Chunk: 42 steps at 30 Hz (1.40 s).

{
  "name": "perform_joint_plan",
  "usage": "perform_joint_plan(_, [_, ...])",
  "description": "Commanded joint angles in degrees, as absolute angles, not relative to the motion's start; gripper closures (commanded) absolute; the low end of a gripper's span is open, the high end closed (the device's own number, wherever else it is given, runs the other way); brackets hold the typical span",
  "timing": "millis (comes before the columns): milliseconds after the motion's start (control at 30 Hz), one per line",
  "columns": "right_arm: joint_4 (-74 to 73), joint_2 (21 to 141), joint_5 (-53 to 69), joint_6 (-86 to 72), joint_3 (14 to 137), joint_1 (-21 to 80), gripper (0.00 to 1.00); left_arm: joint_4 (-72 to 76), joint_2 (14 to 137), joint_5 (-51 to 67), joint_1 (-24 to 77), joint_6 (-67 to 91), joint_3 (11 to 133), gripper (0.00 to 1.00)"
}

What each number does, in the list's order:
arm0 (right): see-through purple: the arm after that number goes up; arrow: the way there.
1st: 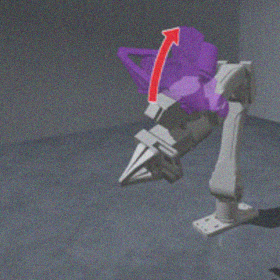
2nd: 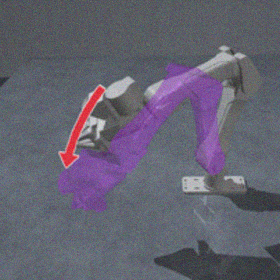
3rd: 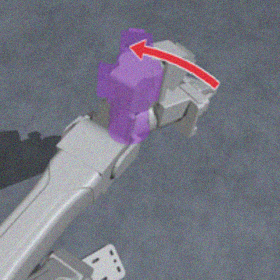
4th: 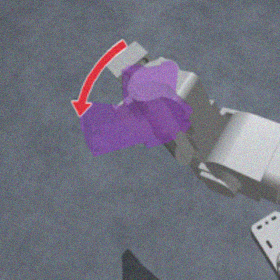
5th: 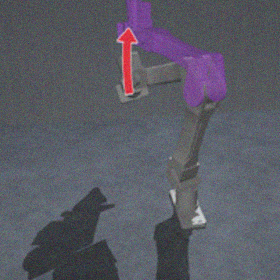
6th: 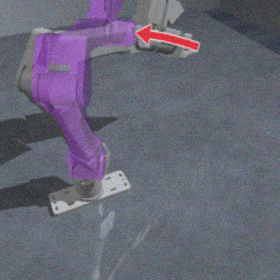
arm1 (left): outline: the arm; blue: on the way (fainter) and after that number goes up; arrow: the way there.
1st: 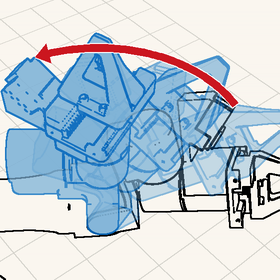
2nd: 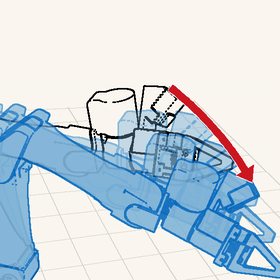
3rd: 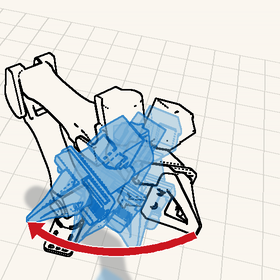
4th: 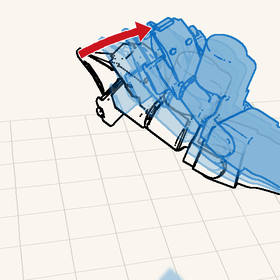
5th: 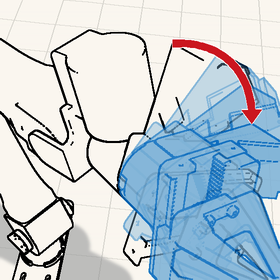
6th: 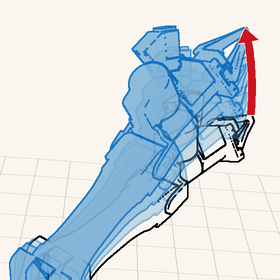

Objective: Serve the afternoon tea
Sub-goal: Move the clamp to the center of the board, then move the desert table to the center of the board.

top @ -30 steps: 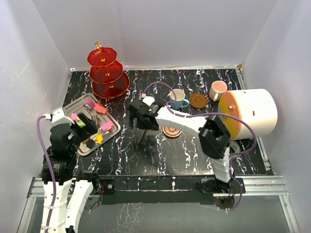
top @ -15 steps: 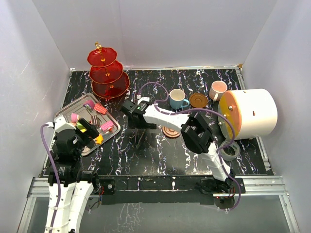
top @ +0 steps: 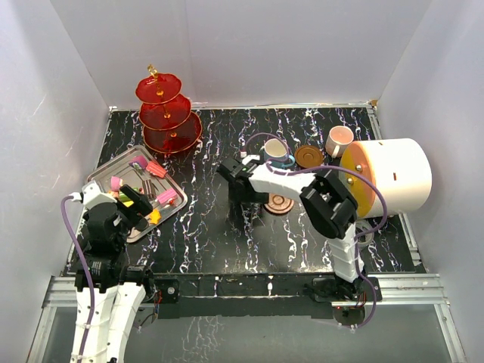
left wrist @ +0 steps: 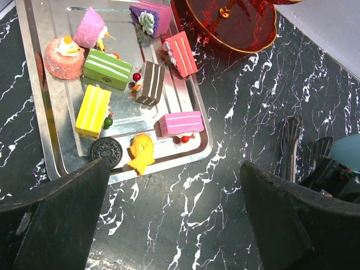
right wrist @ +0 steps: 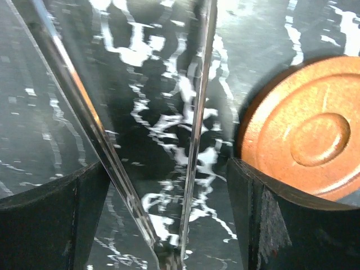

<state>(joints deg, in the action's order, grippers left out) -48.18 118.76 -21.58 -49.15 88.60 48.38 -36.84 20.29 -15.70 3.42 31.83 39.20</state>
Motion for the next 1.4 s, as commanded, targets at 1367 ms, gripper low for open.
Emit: perform_joint_plan(1367, [-40.99, 95.38, -4.25, -28.72, 65.32, 45.06, 0.19, -28.06, 110.21, -12.14, 3.60, 23.24, 123.85, 0.03])
